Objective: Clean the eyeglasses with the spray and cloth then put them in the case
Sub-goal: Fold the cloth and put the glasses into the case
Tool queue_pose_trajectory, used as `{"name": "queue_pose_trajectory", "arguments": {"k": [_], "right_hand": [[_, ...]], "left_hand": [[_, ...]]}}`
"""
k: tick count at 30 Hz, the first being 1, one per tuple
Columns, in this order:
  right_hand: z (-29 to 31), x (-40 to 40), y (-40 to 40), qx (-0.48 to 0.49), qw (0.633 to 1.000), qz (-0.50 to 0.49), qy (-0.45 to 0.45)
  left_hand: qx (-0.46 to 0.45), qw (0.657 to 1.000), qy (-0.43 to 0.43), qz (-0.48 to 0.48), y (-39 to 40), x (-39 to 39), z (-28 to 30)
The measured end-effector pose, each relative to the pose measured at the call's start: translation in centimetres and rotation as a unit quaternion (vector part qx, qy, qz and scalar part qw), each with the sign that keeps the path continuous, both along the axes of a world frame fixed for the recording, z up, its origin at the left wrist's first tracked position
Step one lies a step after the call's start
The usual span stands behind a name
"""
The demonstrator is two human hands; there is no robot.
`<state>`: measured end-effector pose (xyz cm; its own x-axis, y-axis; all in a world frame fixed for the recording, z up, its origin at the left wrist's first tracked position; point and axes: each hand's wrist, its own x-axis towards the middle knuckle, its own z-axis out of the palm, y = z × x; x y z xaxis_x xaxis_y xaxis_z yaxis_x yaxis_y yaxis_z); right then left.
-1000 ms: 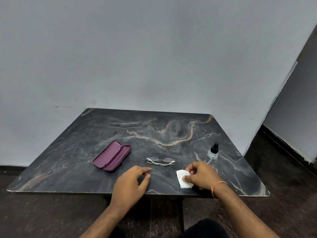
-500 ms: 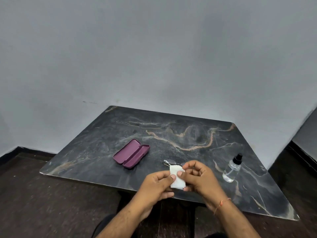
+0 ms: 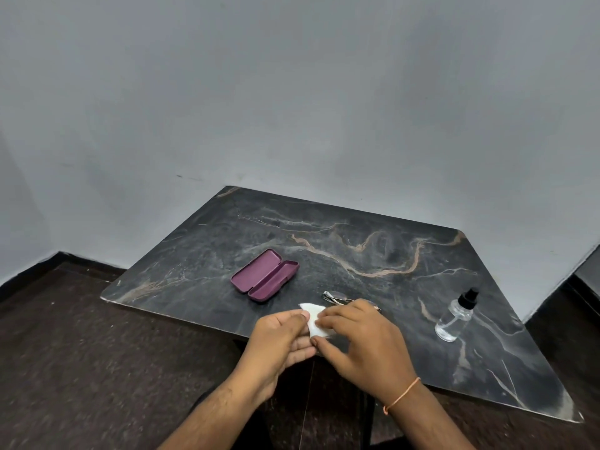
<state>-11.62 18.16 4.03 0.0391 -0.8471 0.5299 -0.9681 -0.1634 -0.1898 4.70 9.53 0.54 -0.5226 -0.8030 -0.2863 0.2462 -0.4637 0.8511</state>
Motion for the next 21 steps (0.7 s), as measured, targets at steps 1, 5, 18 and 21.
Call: {"name": "queue_pose_trajectory", "arguments": {"k": [1, 5, 18, 21], "right_hand": [[0.0, 0.1, 0.0, -0.001, 1.000, -0.002, -0.003], [0.3, 0.7, -0.3, 0.005, 0.998, -0.007, -0.061], [0.2, 2.4, -0.7, 0.110, 0.856, -0.023, -0.505], [0.3, 2.5, -0.9, 0.145, 0.771, -0.035, -0.619]], "left_hand": [[0.004, 1.000, 0.005, 0.005, 0.1, 0.1, 0.0], [0.000, 1.000, 0.010, -0.002, 0.5, 0.6, 0.7], [-0.018, 0.998, -0.014, 0.050, 1.7, 2.0, 0.1], [-0.036, 0.999, -0.036, 0.006, 1.4, 3.0, 0.4]]}}
